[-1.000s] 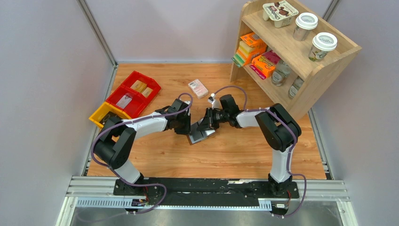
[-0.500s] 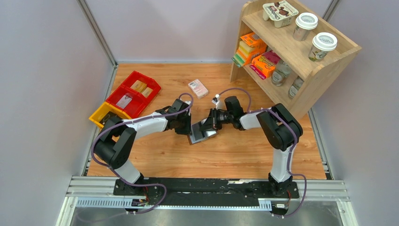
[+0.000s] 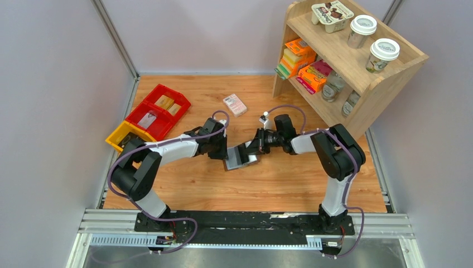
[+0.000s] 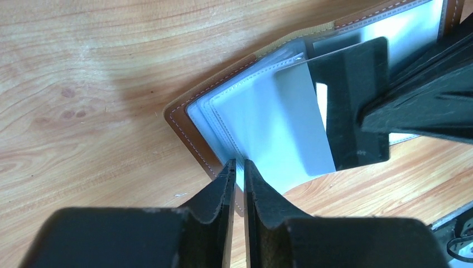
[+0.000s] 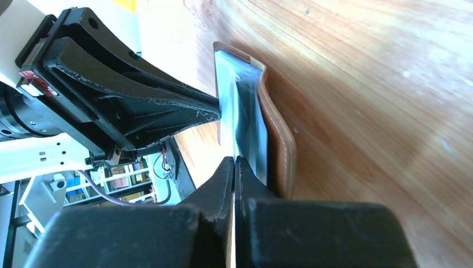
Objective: Take the credit cards out of the card holder
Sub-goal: Remove the credit card from the card holder, then place the credit card in the storage box.
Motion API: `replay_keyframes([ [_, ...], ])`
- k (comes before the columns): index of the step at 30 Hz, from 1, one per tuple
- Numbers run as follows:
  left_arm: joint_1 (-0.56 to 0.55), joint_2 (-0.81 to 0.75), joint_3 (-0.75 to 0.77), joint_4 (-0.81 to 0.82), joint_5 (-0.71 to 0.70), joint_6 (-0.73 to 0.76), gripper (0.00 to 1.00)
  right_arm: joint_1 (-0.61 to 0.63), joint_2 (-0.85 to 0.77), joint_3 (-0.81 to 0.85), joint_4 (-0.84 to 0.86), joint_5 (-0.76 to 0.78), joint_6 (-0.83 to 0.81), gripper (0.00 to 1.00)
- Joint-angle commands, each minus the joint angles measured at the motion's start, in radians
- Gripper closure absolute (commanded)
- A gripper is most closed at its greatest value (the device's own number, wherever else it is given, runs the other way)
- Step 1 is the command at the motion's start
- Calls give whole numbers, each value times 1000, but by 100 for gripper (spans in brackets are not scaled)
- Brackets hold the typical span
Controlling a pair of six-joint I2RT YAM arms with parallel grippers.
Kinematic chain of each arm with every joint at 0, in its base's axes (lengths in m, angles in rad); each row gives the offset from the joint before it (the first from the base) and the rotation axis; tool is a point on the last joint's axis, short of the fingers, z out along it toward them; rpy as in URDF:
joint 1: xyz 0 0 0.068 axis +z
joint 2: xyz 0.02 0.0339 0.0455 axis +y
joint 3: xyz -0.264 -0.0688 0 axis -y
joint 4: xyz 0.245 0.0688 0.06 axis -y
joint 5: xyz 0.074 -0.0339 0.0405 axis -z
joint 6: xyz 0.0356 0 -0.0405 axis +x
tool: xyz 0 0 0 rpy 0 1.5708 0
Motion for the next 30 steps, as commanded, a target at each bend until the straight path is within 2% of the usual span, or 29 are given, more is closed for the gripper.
replay_keyframes([
  [1, -1, 20, -74, -66, -75, 76, 82, -32, -95, -13, -70, 42, -72, 100],
  [5, -1, -24, -72, -40, -77, 103, 77, -35, -125, -12, -146, 77, -110, 100],
  [7, -1, -47, -65, -32, -83, 116, 71, -35, -138, -10, -168, 92, -107, 100],
  [15, -19, -206, -6, -7, -138, 214, 38, -35, -181, 16, -255, 126, -91, 100],
  [17, -33, -252, 3, 2, -168, 257, 34, -35, -204, 25, -281, 139, -84, 100],
  [23, -110, -426, -55, 117, -257, 418, 26, -35, -262, 111, -453, 182, -28, 100],
  [26, -200, -512, -118, 253, -326, 589, 25, -34, -289, 139, -508, 204, 26, 100],
  [30, -276, -586, -177, 356, -328, 752, 25, -35, -337, 160, -593, 255, 86, 100],
])
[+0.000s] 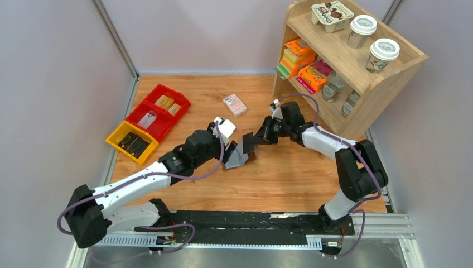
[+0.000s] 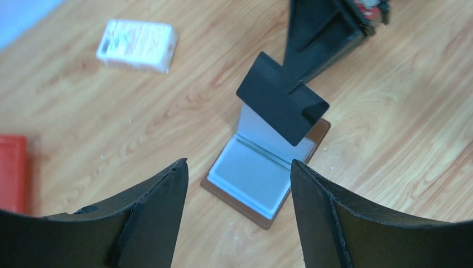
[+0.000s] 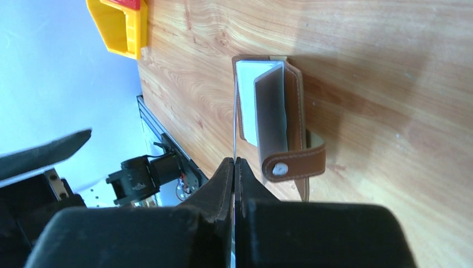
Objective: Take the credit cards out of the card holder
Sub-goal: Place the credit card in the storage box.
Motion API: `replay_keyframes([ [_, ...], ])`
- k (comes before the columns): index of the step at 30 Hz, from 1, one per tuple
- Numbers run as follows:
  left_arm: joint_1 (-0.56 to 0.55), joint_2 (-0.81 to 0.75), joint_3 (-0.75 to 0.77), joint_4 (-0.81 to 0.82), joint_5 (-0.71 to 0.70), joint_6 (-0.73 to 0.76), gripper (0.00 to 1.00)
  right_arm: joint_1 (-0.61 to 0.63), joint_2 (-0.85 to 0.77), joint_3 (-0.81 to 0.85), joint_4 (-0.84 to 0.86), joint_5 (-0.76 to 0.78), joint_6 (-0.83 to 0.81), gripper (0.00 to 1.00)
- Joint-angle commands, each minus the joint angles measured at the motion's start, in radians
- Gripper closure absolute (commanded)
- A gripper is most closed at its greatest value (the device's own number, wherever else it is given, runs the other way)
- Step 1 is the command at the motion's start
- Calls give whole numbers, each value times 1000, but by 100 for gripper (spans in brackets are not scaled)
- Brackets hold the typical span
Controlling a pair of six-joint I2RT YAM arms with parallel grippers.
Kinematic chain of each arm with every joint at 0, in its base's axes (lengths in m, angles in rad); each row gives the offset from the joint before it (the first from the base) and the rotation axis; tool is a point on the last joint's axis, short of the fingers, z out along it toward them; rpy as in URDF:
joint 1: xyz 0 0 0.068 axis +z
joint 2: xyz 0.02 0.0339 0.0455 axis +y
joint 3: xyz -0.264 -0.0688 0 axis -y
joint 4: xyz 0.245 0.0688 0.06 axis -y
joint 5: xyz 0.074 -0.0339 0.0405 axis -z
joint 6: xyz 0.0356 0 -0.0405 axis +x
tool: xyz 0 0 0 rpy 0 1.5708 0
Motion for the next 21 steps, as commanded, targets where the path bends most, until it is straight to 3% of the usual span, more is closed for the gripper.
replay_keyframes([
  [1, -72, -54, -44, 160, -54, 258, 25, -3, -77, 52, -139, 76, 90, 100],
  [9, -254, 15, -52, 296, -123, 488, 25, -1, -164, 72, -195, 112, 189, 100],
  [21, -330, 208, -1, 418, -131, 534, 31, 2, -265, 15, -155, 125, 298, 100],
])
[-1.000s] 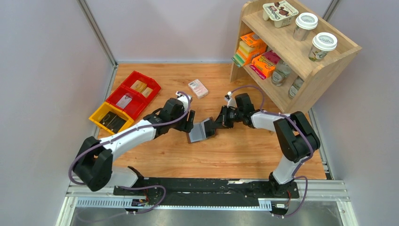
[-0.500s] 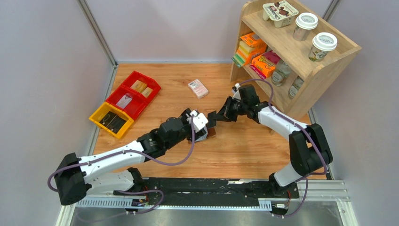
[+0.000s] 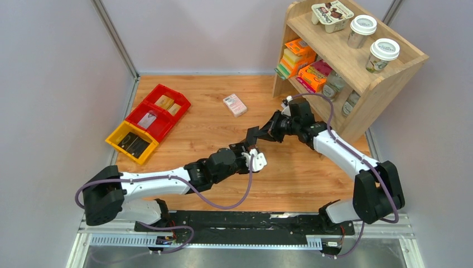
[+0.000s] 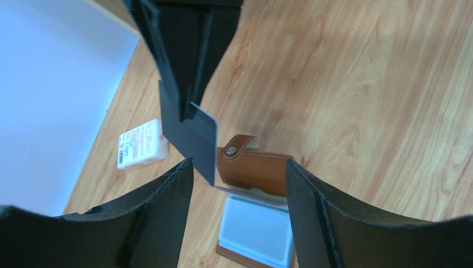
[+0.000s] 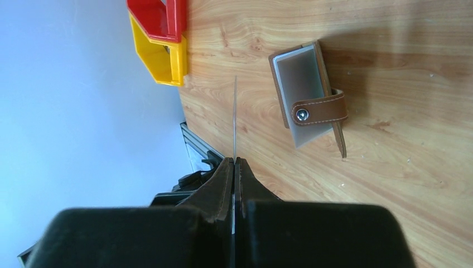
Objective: Take the credit cards out of the card holder
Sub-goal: Place the credit card in the storage box.
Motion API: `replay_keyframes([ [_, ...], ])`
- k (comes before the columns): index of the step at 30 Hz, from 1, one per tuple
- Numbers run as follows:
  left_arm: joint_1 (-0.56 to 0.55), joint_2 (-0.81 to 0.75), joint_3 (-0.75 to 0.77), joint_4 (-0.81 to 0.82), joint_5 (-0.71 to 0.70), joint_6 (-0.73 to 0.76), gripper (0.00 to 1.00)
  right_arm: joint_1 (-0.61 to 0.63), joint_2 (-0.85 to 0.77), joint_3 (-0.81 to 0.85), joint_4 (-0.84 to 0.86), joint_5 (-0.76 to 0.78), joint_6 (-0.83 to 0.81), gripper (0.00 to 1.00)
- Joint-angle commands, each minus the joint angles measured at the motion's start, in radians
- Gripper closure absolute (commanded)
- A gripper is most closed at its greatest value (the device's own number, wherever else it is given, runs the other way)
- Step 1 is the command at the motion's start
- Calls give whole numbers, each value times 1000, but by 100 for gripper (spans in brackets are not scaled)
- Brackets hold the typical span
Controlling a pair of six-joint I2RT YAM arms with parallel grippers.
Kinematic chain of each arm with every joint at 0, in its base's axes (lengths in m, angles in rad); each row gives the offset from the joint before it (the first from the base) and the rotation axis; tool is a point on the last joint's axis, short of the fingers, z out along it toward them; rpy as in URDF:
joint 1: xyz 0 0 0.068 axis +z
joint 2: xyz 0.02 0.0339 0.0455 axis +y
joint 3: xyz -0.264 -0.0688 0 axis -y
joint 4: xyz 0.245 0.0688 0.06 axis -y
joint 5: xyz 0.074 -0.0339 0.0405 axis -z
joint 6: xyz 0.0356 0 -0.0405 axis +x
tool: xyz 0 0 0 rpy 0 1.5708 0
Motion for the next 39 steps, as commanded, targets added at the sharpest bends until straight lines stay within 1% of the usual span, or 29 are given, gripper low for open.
replay_keyframes([
  [1, -23, 67, 65, 86, -48, 46, 32, 3, -55, -16, 20, 10, 59, 100],
  [3, -26, 93, 80, 91, -75, 49, 37, 3, -64, -20, 14, 14, 62, 100],
  [5, -27, 108, 91, 100, -86, 50, 44, 6, -73, -26, 13, 21, 62, 100],
  [9, -27, 137, 117, 102, -100, 43, 62, 6, -84, -39, 11, 24, 68, 100],
  [10, -27, 148, 124, 100, -105, 39, 70, 6, -85, -39, 11, 25, 68, 100],
  [11, -27, 151, 128, 99, -114, 35, 74, 6, -87, -40, 8, 25, 71, 100],
  [12, -27, 157, 131, 97, -120, 33, 85, 6, -90, -39, 6, 28, 68, 100],
  [14, -27, 153, 132, 91, -128, 18, 100, 8, -93, -40, 8, 33, 71, 100],
  [17, -27, 136, 131, 70, -138, -13, 100, 8, -98, -46, 29, 28, 76, 99],
  [19, -27, 121, 126, 53, -141, -36, 100, 5, -102, -59, 68, 27, 88, 89],
  [22, -24, 93, 120, 21, -146, -75, 100, 5, -116, -71, 135, 18, 93, 73],
  [23, -23, 79, 118, 11, -148, -97, 100, 5, -121, -72, 155, 19, 89, 65],
  [24, -15, 72, 114, -4, -143, -129, 100, 6, -127, -74, 169, 18, 86, 59],
  [27, 25, 14, 95, -41, -106, -215, 100, 5, -157, -68, 192, 24, 50, 45],
  [29, 74, -35, 74, -65, -82, -278, 100, 3, -184, -69, 192, 36, 1, 36],
  [31, 147, -86, 59, -97, -51, -338, 100, -3, -205, -71, 194, 34, -51, 28],
  [32, 166, -100, 51, -125, -37, -377, 100, -6, -214, -68, 192, 30, -85, 24],
  [34, 236, -151, 49, -185, -10, -443, 100, -8, -224, -53, 169, 31, -159, 16],
  [35, 285, -186, 46, -222, -7, -453, 100, -6, -225, -42, 151, 37, -191, 8],
  [36, 308, -204, 42, -246, -2, -517, 100, -6, -225, -36, 134, 41, -226, 0],
  [37, 365, -235, 42, -274, 4, -545, 100, -8, -225, -33, 128, 41, -258, 0],
  [38, 390, -270, 40, -323, 15, -589, 100, -6, -225, -36, 122, 41, -283, 0],
  [39, 449, -290, 42, -379, 16, -626, 100, -6, -230, -39, 118, 44, -306, 0],
])
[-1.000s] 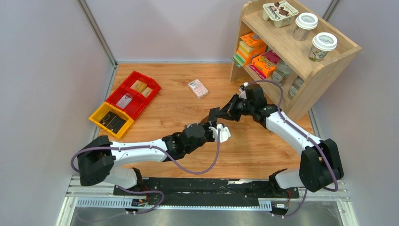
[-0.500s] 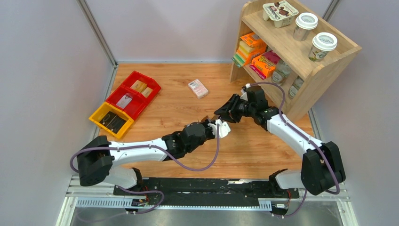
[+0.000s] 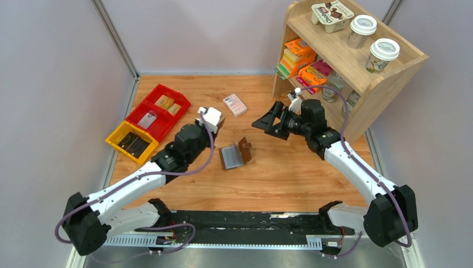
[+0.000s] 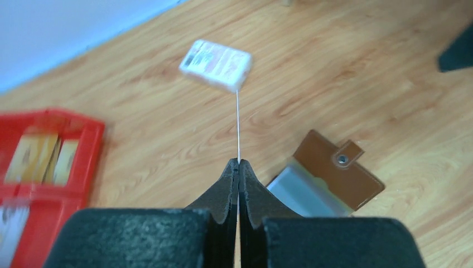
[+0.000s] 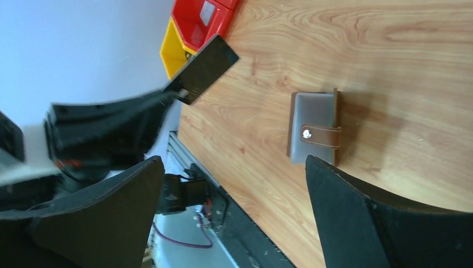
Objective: Take the credit cards out of the card holder
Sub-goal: Place the credit card in the storage box.
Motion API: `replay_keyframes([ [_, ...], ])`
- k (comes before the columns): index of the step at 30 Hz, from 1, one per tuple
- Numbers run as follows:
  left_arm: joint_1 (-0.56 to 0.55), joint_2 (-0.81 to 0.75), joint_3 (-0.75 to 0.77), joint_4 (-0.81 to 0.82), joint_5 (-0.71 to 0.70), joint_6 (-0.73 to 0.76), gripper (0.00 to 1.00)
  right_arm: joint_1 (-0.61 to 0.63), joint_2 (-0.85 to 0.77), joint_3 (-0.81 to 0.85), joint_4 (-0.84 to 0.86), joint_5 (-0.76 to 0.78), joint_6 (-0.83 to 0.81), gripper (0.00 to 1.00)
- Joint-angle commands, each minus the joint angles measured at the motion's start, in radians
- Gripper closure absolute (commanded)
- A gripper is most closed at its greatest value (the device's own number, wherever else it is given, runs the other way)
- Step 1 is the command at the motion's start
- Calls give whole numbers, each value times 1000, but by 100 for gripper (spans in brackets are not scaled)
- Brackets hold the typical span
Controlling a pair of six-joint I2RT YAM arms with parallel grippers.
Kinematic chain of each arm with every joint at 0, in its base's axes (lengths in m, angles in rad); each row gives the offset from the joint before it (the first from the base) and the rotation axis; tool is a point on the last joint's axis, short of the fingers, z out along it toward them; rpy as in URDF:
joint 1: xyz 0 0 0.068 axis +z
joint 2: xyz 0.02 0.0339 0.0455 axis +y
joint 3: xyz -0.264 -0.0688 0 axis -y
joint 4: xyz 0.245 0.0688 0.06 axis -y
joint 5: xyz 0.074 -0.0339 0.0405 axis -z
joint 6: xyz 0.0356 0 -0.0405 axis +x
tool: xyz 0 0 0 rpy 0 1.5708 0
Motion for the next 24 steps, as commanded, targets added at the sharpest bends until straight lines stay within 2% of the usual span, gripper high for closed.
replay_keyframes([
  [1, 148, -129, -3, -197, 49, -229, 100, -6, -24, 26, -16, 12, -183, 0],
  [5, 377, -249, 9, -372, 97, -312, 100, 36, -33, 11, -30, 50, -249, 0],
  [9, 637, -307, 40, -533, 196, -354, 100, 175, -30, 73, -138, 183, -391, 0],
  [10, 730, -313, 41, -575, 244, -363, 100, 209, -30, 86, -163, 219, -416, 0],
  [13, 983, -335, 35, -621, 348, -389, 100, 286, -45, 89, -189, 274, -453, 0],
  [17, 1243, -288, 32, -612, 564, -421, 100, 329, -85, 77, -203, 323, -483, 0],
  [20, 1339, -203, 55, -598, 625, -423, 100, 359, -110, 74, -218, 354, -505, 0],
  [24, 1389, -113, 124, -603, 569, -378, 100, 401, -139, 58, -218, 379, -533, 0],
])
